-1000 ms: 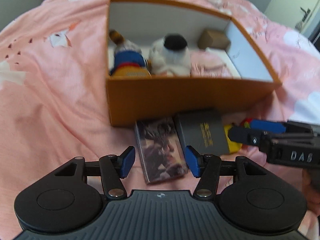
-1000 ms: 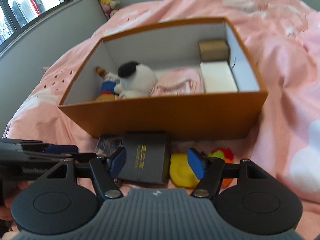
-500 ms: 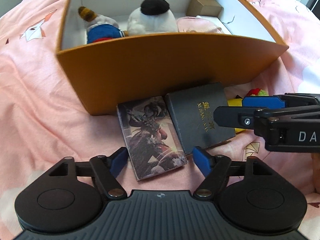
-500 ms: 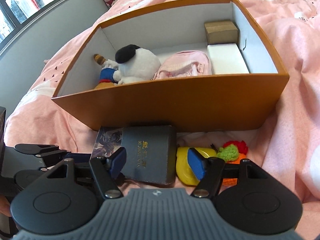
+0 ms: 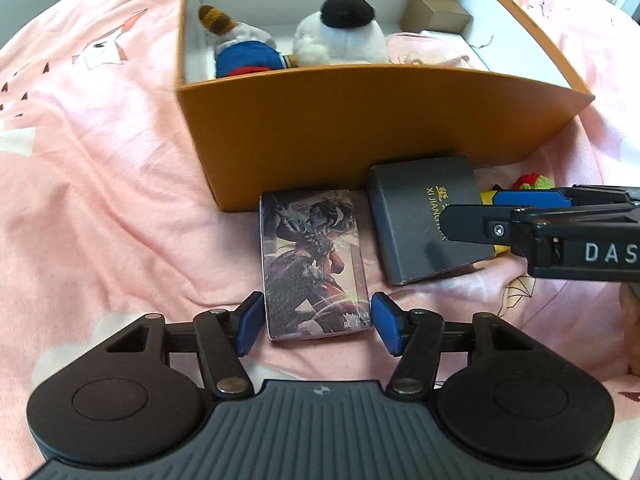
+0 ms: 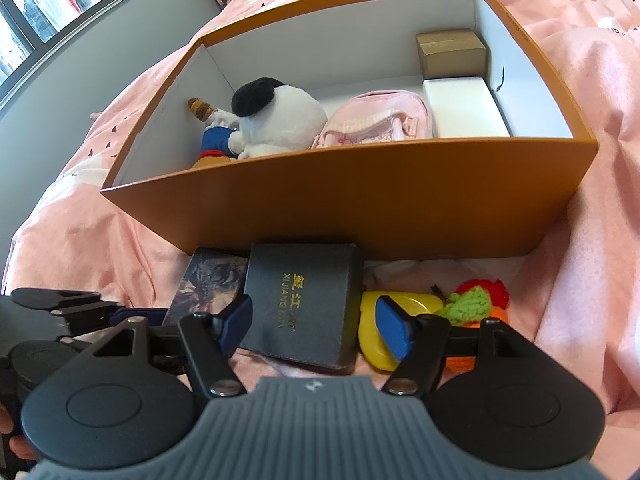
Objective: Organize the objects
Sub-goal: 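Grasp the anime card with the left tool while the right tool grasps the dark gray box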
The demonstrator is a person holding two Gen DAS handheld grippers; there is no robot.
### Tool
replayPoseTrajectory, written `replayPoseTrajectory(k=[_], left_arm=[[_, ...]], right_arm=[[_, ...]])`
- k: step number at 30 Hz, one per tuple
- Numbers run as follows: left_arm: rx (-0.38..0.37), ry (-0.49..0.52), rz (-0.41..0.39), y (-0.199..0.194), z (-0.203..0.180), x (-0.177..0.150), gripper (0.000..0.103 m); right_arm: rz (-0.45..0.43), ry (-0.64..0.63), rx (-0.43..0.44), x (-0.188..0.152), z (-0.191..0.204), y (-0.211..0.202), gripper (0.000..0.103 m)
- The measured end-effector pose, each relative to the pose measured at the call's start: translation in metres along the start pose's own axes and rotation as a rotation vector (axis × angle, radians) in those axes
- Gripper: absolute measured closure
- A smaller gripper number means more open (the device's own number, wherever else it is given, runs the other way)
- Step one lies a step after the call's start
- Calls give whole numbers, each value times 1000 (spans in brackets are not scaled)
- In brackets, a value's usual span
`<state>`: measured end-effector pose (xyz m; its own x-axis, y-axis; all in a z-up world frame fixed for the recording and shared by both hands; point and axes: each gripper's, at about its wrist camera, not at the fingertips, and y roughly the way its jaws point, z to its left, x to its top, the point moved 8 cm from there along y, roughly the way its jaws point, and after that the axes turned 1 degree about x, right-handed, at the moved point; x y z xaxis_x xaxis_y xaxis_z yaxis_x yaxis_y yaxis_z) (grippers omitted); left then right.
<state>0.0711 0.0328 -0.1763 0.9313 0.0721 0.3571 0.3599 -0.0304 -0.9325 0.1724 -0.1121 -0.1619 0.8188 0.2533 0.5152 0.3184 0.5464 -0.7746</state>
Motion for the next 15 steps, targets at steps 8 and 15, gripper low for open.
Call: replayPoseTrajectory(k=[8, 15], left_arm=[[35, 27, -64, -1, 5, 17, 34], [39, 34, -43, 10, 9, 17, 33]], right_arm=[[8, 26, 1, 12, -10, 13, 33], [25, 37, 17, 18, -16, 28, 28]])
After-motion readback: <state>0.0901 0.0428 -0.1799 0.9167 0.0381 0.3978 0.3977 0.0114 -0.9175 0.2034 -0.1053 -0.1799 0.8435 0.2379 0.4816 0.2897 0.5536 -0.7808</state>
